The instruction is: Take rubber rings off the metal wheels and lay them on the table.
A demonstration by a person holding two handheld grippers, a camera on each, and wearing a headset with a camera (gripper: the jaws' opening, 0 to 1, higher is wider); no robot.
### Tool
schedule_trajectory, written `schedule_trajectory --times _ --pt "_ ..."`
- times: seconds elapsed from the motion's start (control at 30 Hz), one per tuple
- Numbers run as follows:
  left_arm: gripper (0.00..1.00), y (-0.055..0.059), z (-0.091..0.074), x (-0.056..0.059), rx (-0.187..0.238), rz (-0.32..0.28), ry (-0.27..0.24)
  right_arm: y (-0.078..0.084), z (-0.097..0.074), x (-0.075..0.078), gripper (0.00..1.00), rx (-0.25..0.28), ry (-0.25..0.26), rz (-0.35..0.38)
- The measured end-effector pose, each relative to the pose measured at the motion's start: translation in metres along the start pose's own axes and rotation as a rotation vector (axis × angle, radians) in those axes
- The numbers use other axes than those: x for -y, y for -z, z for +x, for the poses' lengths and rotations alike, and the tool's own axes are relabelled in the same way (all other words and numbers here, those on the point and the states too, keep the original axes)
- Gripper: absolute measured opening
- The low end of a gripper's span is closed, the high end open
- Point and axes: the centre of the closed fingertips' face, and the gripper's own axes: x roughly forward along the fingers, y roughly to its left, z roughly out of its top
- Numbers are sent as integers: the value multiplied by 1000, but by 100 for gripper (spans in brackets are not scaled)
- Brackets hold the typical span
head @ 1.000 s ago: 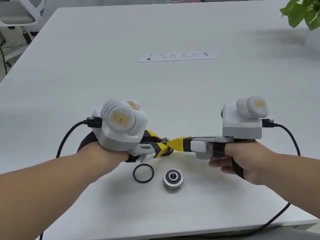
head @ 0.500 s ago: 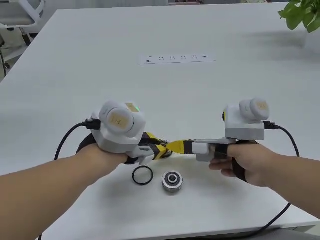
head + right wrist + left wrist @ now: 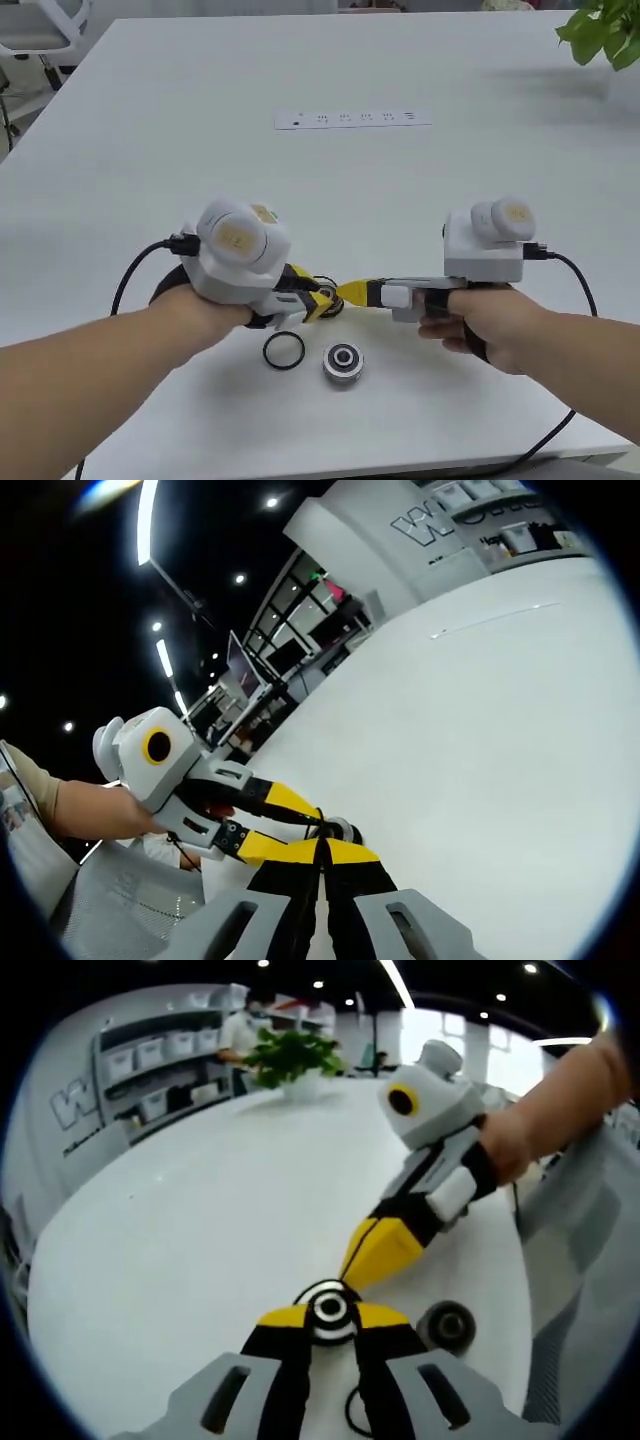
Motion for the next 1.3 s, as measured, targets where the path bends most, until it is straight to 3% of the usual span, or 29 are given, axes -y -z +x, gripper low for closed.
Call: schedule_trajectory --times 0.33,0.8,1.3 --pt "23 -8 -16 7 44 -8 22 -4 -4 -6 0 14 -9 12" --pt "33 -15 -52 17 114 -41 28 -7 -7 -23 0 18 -34 4" --pt "42 -9 -85 22 163 -63 37 -2 -5 -40 0 -10 -65 8"
